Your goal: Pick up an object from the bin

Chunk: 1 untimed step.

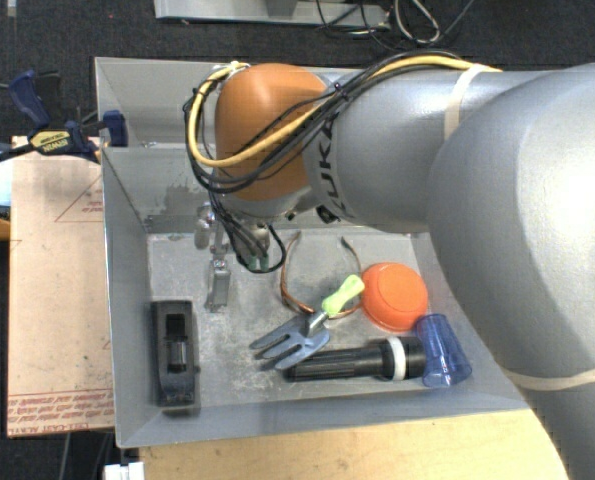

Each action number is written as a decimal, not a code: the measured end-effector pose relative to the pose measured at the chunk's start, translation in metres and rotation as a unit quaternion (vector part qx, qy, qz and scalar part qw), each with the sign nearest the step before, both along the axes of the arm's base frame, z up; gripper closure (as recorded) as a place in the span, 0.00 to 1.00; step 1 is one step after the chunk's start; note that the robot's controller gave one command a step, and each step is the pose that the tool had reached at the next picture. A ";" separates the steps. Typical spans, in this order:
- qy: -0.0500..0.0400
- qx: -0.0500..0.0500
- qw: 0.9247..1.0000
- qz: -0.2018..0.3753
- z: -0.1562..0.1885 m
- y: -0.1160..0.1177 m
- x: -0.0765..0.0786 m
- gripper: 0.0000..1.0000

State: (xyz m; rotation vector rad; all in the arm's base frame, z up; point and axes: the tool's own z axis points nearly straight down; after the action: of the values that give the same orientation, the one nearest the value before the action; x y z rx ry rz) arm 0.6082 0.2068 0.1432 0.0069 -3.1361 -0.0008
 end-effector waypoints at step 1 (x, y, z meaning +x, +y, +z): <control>-0.003 0.001 1.000 -0.002 0.005 -0.001 0.002 0.00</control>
Offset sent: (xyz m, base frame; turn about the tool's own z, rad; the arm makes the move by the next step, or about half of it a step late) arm -0.0224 -0.1176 -0.0732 -0.2050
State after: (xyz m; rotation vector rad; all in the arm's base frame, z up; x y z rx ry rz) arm 0.6100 0.2055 0.1484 -0.0008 -3.1427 -0.0025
